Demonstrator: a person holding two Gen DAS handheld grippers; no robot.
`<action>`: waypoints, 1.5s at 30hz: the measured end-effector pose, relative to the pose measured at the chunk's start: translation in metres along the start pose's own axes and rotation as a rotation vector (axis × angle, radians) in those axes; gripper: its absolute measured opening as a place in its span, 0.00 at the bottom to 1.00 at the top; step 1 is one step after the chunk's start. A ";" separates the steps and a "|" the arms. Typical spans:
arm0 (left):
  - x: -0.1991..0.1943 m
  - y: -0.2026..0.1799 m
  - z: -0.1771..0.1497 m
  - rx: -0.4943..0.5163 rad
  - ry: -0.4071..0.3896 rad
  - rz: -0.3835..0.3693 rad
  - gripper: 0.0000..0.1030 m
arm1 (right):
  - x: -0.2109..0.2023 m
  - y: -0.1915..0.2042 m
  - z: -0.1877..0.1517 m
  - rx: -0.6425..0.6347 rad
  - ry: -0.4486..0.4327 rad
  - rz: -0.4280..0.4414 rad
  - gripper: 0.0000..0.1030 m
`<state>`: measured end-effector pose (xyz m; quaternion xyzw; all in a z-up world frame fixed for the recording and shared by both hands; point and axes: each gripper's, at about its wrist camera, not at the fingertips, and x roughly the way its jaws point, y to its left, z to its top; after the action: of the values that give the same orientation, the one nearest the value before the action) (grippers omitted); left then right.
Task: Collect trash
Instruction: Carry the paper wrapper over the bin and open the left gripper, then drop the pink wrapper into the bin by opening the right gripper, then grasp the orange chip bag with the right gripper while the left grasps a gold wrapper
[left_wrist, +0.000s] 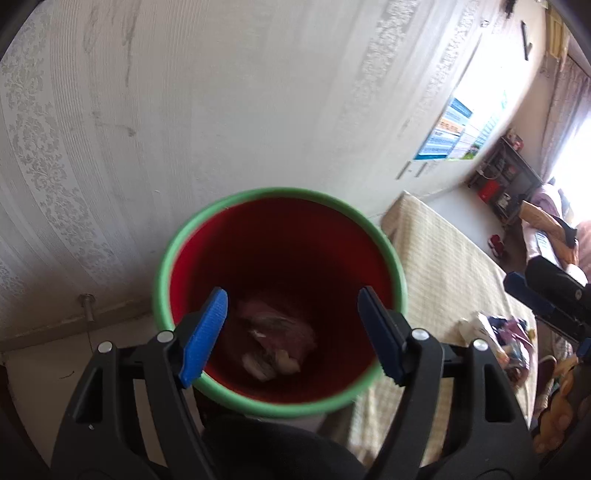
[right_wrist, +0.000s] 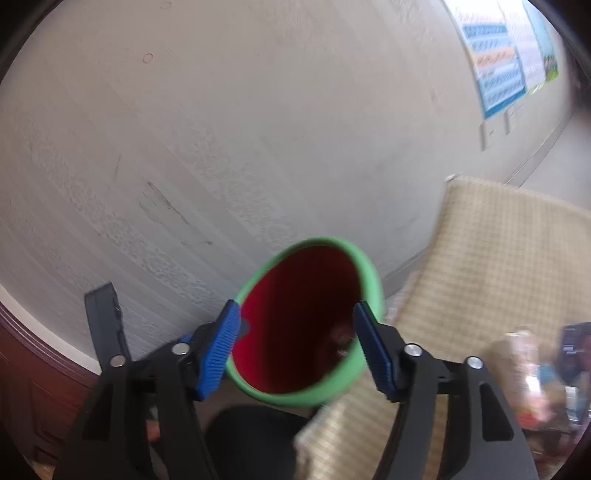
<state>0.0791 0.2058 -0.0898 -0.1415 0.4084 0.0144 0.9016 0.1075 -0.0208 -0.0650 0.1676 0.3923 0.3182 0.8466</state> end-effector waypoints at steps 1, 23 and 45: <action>-0.004 -0.007 -0.004 0.010 0.000 -0.014 0.70 | -0.009 -0.002 -0.003 -0.015 -0.007 -0.018 0.64; -0.014 -0.122 -0.082 0.287 0.154 -0.153 0.74 | -0.086 -0.054 -0.190 -0.112 0.336 -0.159 0.68; 0.012 -0.186 -0.158 0.551 0.472 -0.214 0.64 | -0.140 -0.106 -0.144 0.135 -0.019 -0.251 0.42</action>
<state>-0.0025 -0.0162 -0.1521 0.0651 0.5766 -0.2232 0.7832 -0.0290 -0.1884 -0.1355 0.1767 0.4229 0.1810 0.8702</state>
